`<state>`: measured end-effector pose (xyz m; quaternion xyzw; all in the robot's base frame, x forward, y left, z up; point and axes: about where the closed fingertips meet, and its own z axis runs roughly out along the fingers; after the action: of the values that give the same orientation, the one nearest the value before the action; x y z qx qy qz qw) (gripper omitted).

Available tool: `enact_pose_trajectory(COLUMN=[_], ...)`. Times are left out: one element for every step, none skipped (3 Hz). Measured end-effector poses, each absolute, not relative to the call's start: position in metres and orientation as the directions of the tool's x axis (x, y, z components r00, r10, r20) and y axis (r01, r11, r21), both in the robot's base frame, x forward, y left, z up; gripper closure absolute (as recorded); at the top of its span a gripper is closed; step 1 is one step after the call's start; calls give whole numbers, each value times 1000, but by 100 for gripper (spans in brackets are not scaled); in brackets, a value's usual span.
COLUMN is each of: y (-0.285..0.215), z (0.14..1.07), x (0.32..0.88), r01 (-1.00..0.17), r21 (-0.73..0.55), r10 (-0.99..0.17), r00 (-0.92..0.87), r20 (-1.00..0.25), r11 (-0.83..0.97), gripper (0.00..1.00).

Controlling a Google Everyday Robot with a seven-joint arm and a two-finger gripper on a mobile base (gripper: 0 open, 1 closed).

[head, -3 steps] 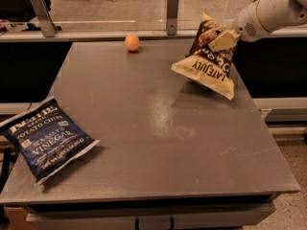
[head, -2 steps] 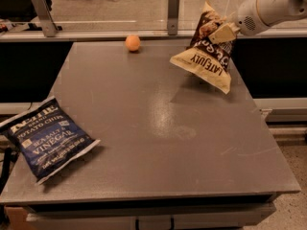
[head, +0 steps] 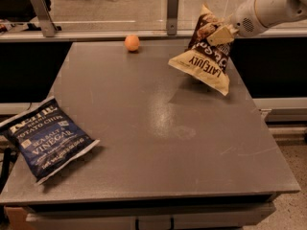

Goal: Move brown chip bag near blue chip bag

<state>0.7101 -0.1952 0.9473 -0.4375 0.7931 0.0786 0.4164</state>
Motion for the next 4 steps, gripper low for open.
enact_pose_trajectory(y=[-167, -124, -125, -115], z=[944, 947, 947, 937], x=[686, 646, 646, 644], r01=[-815, -875, -875, -883], r21=[-198, -115, -115, -84], r10=[-626, -589, -590, -577], r00=[-239, -214, -214, -228], r20=[-742, -779, -779, -784], r11=[545, 470, 470, 462], gripper=[100, 100, 100, 100])
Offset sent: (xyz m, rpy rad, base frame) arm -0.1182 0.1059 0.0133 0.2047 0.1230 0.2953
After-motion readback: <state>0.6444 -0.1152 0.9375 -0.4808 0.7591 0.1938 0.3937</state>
